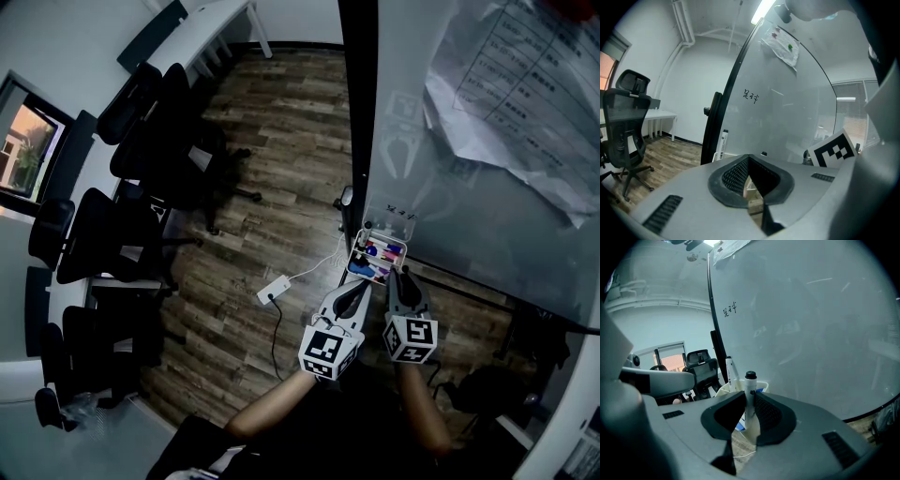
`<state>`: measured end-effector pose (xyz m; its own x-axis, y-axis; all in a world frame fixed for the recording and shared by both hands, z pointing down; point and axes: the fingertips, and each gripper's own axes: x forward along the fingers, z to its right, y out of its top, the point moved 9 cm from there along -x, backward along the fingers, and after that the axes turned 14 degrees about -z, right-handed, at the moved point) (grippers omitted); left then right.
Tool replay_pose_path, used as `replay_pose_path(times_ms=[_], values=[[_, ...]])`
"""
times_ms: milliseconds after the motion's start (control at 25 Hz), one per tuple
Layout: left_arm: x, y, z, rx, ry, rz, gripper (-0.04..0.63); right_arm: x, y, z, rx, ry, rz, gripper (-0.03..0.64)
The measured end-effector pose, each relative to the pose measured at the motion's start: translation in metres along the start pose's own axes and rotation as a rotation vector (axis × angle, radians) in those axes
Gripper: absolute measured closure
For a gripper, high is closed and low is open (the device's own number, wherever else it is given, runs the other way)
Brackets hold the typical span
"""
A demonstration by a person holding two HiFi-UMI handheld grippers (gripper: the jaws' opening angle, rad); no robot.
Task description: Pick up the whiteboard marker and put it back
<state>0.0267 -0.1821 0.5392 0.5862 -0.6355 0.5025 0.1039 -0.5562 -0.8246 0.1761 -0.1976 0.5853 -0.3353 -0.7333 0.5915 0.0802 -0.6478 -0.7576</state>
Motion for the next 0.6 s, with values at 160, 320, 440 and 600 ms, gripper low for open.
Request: replay_pose_path(times_ms=[160,320,440,600], values=[[-0.0015,-0.0016,0.0004,-0.001,0.001,-0.001,0.588,0.0008,-0.0006,-0.0002,-0.002,-0.004,0.0,0.541],[-0.0027,-0.0036,0.0004,0.0,0.0,-0.004,0.588,0.0024,-0.0021,0.0006,0.0,0.007,-0.014,0.541],[-0.0035,-0.0047,0.0003,0.0,-0.001,-0.005,0.588,0.0028,-0.0026,0.0014,-0.005,0.009,-0.018,0.54],[-0.0047,-0.0045,-0.0008,-0.001,0.0,-0.001,0.588,0.0025,-0.0012,0.0014,-0.003,0.003,-0.005,0.535]])
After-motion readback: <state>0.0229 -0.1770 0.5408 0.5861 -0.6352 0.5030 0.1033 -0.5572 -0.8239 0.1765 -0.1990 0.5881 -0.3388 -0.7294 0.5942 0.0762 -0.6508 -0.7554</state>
